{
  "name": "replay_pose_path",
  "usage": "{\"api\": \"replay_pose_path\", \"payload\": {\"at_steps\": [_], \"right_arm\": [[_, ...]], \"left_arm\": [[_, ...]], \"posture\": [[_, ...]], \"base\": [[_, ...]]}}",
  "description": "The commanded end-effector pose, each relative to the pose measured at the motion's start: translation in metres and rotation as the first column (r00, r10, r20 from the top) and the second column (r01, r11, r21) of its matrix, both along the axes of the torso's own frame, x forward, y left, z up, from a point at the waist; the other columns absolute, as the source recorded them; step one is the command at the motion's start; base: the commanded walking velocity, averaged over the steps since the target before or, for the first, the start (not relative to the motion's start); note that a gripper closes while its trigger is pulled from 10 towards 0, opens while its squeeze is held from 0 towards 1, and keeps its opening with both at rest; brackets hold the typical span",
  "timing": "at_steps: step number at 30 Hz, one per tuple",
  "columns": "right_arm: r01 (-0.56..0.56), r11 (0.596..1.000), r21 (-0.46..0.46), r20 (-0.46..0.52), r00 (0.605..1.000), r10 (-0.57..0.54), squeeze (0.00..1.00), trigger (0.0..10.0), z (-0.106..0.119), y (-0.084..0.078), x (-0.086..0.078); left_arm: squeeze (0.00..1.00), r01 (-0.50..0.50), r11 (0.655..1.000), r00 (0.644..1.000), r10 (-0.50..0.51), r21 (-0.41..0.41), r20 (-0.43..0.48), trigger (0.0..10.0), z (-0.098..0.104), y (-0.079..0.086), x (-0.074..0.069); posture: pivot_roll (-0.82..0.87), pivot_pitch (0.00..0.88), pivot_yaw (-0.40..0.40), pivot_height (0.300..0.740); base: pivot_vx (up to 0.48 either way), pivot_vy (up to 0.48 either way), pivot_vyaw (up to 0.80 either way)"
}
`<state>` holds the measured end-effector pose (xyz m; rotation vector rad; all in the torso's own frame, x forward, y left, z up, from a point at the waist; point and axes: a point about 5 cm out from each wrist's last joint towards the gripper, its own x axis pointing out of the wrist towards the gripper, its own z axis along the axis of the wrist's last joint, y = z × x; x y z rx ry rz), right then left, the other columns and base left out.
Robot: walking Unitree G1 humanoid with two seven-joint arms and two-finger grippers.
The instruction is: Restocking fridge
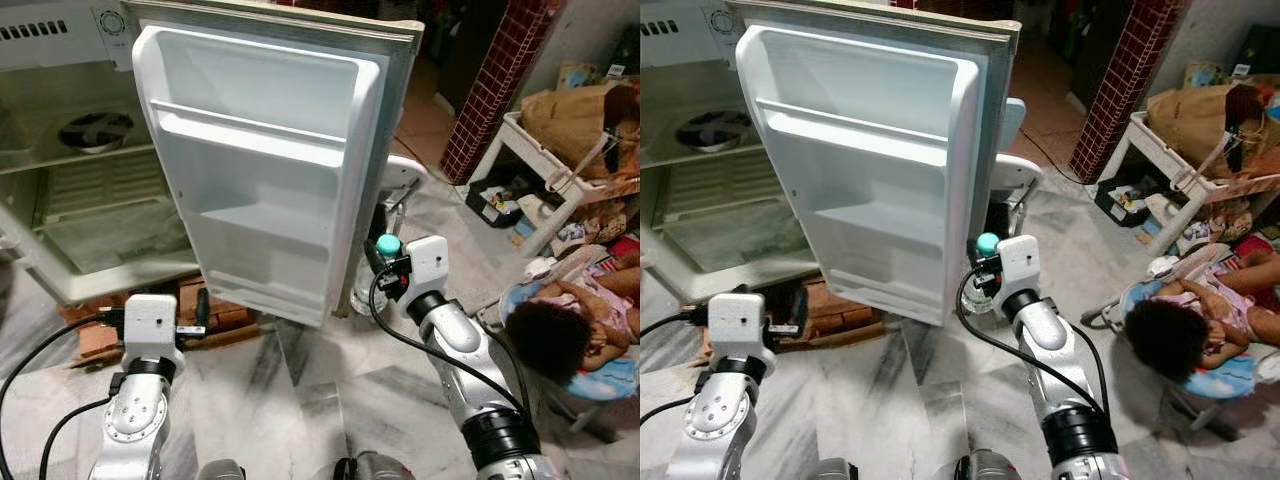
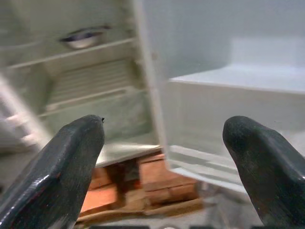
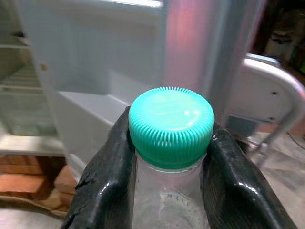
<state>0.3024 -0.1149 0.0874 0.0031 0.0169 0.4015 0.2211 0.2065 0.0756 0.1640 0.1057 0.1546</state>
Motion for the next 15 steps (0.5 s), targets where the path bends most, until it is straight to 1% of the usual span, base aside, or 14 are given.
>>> {"api": "replay_pose_path", "payload": {"at_steps": [1,3,5,6,15], "right_arm": [[-0.010,1.000,0.004,0.037,0.999,0.010,0.00,10.0,0.0061,-0.0001,0.0008],[-0.014,1.000,-0.013,0.038,0.999,0.015,0.00,10.0,0.0031,-0.0005,-0.0017],[-0.024,1.000,0.000,0.030,0.999,0.024,0.00,10.0,0.0014,0.0013,-0.0035],[-0.039,0.999,0.003,0.042,0.998,0.039,0.00,10.0,0.0025,0.0041,-0.0045],[-0.061,0.998,0.024,0.060,0.996,0.060,0.00,10.0,0.0052,0.0089,-0.0053]], "left_arm": [[0.00,-0.043,0.999,0.999,0.043,-0.001,0.000,10.0,-0.0009,0.0058,-0.0033],[0.00,-0.052,0.998,0.999,0.052,-0.016,-0.012,10.0,-0.0044,0.0077,-0.0042],[0.00,-0.044,0.999,0.999,0.044,0.005,-0.018,10.0,-0.0052,0.0070,-0.0037],[0.00,-0.044,0.999,0.999,0.044,0.013,-0.015,10.0,-0.0048,0.0063,-0.0031],[0.00,-0.061,0.998,0.998,0.061,0.007,-0.007,10.0,-0.0044,0.0074,-0.0023]], "posture": [[0.07,0.071,-0.036,0.740],[0.06,0.072,-0.032,0.740],[0.06,0.074,-0.031,0.740],[0.06,0.074,-0.030,0.740],[0.06,0.075,-0.030,0.740]], "base": [[0.000,0.000,0.00],[0.000,0.000,0.00],[0.000,0.000,0.00],[0.000,0.000,0.00],[0.000,0.000,0.00]]}}
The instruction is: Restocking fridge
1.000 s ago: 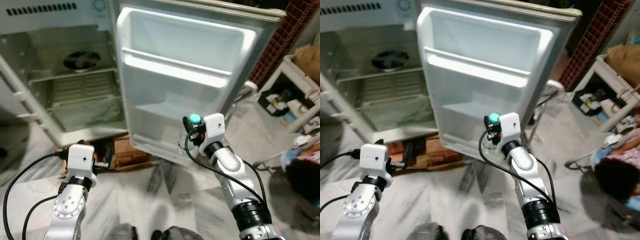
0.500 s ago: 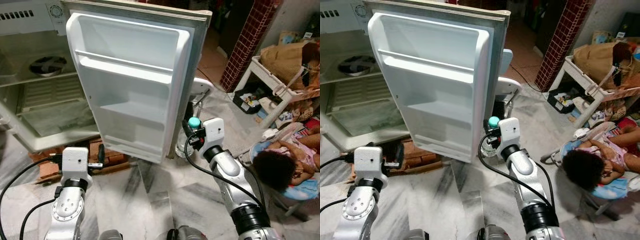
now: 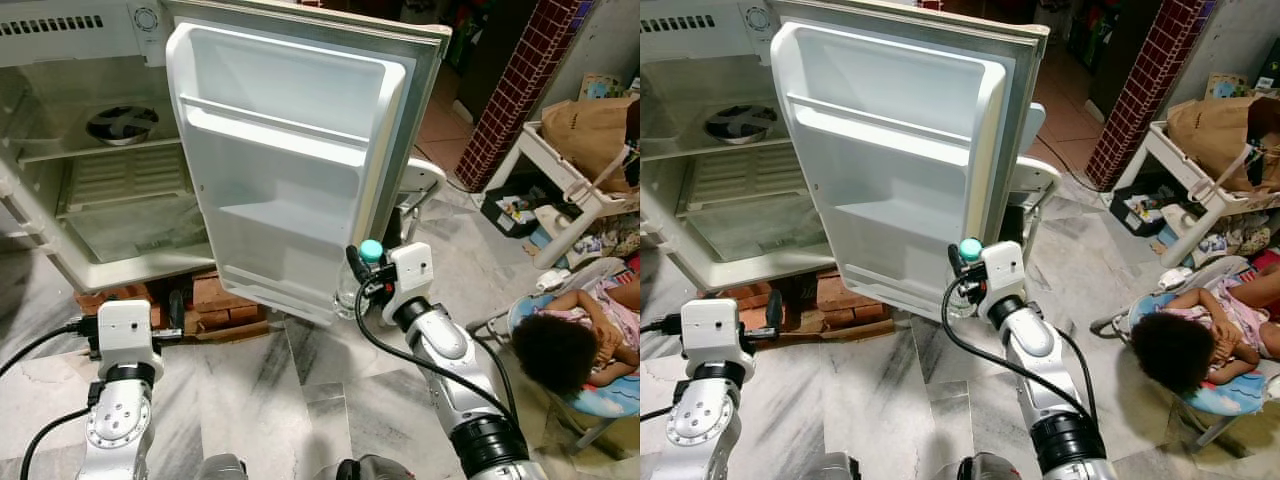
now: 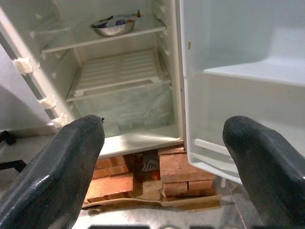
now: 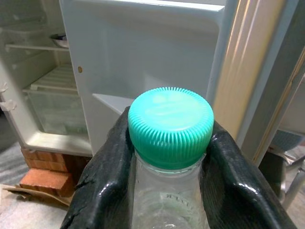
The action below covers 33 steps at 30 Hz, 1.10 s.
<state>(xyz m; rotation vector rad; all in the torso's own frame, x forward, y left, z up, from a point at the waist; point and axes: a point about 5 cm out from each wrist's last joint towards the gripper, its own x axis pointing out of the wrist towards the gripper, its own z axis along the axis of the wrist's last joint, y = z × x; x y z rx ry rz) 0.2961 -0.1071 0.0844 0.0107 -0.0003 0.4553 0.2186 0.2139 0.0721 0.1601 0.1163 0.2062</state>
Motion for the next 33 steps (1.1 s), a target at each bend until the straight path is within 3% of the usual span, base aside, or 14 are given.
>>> {"api": "replay_pose_path", "payload": {"at_steps": [1,20,33], "right_arm": [[-0.010,1.000,0.021,0.047,0.999,0.009,0.00,10.0,0.009,0.002,0.002],[-0.001,0.999,0.040,0.059,0.998,-0.002,0.00,10.0,0.011,0.002,0.004],[0.011,0.997,0.079,0.120,0.993,-0.021,0.00,10.0,0.033,0.002,0.018]], "left_arm": [[0.00,-0.005,1.000,1.000,0.005,0.012,0.000,10.0,-0.001,-0.001,0.000],[0.00,-0.004,1.000,1.000,0.004,0.012,-0.021,10.0,-0.005,-0.001,-0.001],[0.00,-0.003,0.999,1.000,0.003,0.038,0.004,10.0,0.003,0.001,0.004]], "posture": [[0.07,0.075,-0.029,0.740],[0.07,0.080,-0.025,0.740],[0.05,0.113,-0.016,0.740]], "base": [[0.000,0.000,0.00],[0.000,0.046,0.00],[0.000,0.000,0.00]]}}
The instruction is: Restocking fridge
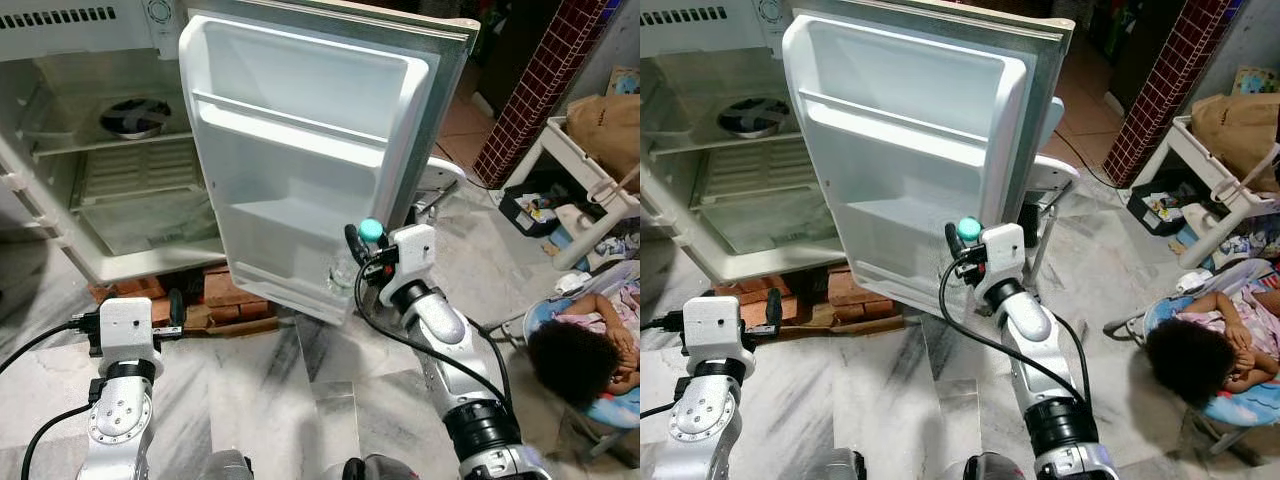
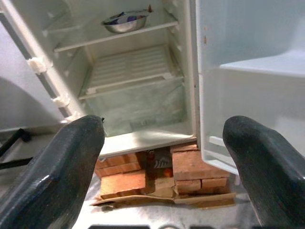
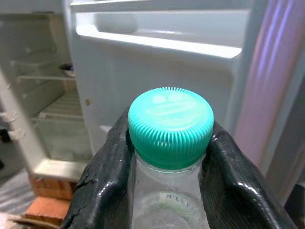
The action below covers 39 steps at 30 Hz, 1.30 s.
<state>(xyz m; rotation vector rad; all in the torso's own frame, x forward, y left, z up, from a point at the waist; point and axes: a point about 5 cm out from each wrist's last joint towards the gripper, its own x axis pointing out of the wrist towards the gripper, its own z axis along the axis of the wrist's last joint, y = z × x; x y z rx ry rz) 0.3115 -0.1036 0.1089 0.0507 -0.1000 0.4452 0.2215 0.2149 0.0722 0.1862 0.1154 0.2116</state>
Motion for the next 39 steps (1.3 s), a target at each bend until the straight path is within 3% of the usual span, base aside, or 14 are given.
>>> {"api": "replay_pose_path", "payload": {"at_steps": [1,12,27,39], "right_arm": [[0.006,1.000,0.017,0.034,0.999,-0.006,0.00,10.0,0.0080,-0.0023,0.0027],[-0.019,0.999,0.034,0.025,1.000,0.019,0.00,10.0,0.0064,0.0041,-0.0005],[-0.035,0.999,0.040,0.021,0.999,0.034,0.00,10.0,0.0057,0.0052,-0.0007],[-0.035,0.999,0.031,0.017,0.999,0.035,0.00,10.0,0.0050,0.0068,0.0008]], "left_arm": [[0.00,-0.004,1.000,1.000,0.004,0.004,0.006,10.0,0.0024,0.0004,0.0005],[0.00,-0.007,1.000,1.000,0.007,0.006,0.017,10.0,0.0054,0.0013,0.0032],[0.00,-0.011,1.000,1.000,0.011,0.017,0.017,10.0,0.0058,0.0014,0.0041],[0.00,-0.063,0.997,0.997,0.060,0.051,0.046,10.0,0.0096,0.0070,0.0037]], "posture": [[0.05,0.114,-0.016,0.740],[0.06,0.131,-0.018,0.740],[0.05,0.134,-0.018,0.630],[0.05,0.133,-0.018,0.630]], "base": [[0.000,0.000,0.00],[0.000,0.000,0.00],[0.000,0.000,0.00],[0.000,0.000,0.00]]}}
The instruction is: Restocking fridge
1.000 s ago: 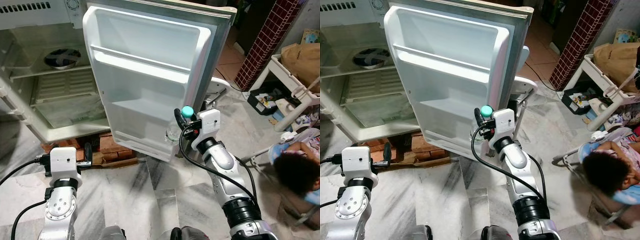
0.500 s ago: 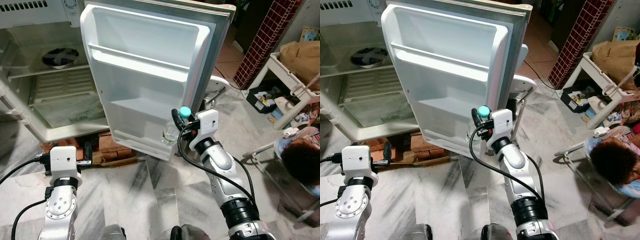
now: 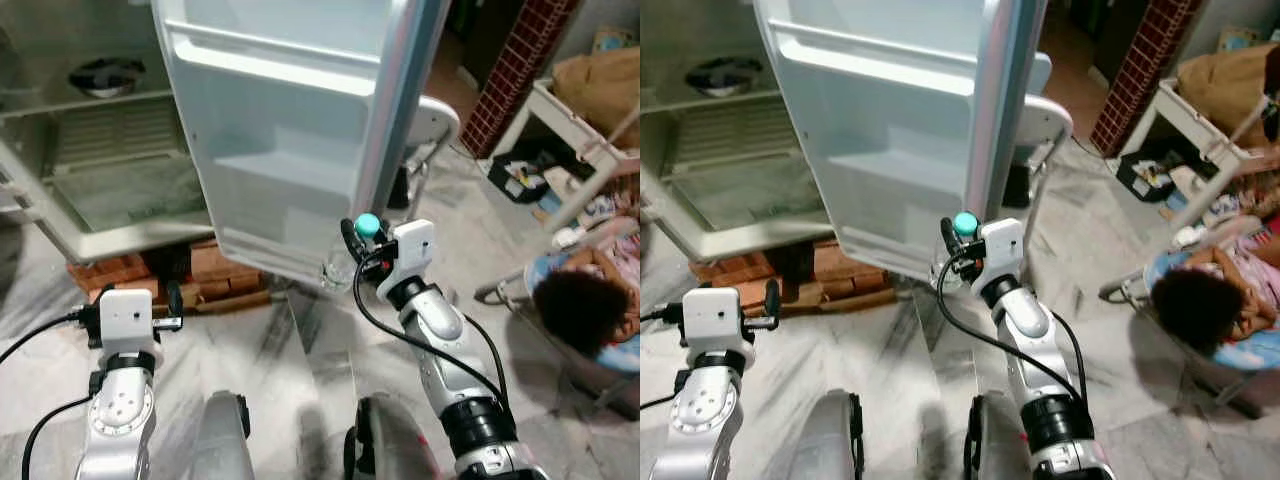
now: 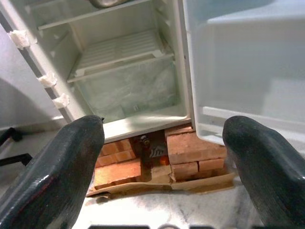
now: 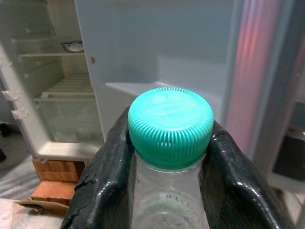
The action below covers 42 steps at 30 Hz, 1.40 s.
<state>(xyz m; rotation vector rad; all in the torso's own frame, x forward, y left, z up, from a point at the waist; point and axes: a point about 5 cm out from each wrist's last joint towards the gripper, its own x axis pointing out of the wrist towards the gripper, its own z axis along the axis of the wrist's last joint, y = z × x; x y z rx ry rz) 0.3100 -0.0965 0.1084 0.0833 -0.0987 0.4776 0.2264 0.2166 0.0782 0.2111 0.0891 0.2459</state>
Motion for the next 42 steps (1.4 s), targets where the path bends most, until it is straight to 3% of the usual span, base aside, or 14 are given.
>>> {"api": "replay_pose_path", "payload": {"at_steps": [1,8,20,42], "right_arm": [[-0.001,1.000,0.002,0.024,1.000,0.001,0.00,10.0,0.006,0.000,0.002],[-0.026,1.000,-0.013,0.032,0.999,0.026,0.00,10.0,0.007,0.002,0.003],[-0.055,0.998,-0.009,0.051,0.997,0.055,0.00,10.0,0.011,0.006,0.004],[-0.071,0.997,-0.005,0.070,0.995,0.071,0.00,10.0,0.015,0.009,0.006]], "left_arm": [[0.00,-0.035,0.999,0.999,0.034,0.023,0.020,10.0,0.004,0.006,-0.001],[0.00,-0.072,0.997,0.997,0.071,0.039,0.023,10.0,0.005,0.017,-0.001],[0.00,-0.069,0.997,0.997,0.067,0.044,0.035,10.0,0.006,0.016,0.000],[0.00,-0.049,0.997,0.998,0.047,0.057,0.047,10.0,0.007,0.015,0.006]], "posture": [[0.05,0.133,-0.018,0.630],[0.05,0.133,-0.020,0.630],[0.05,0.136,-0.018,0.630],[0.05,0.132,-0.014,0.630]], "base": [[0.000,0.000,0.00],[0.000,0.000,0.00],[0.000,0.063,0.00],[0.314,0.293,0.00]]}}
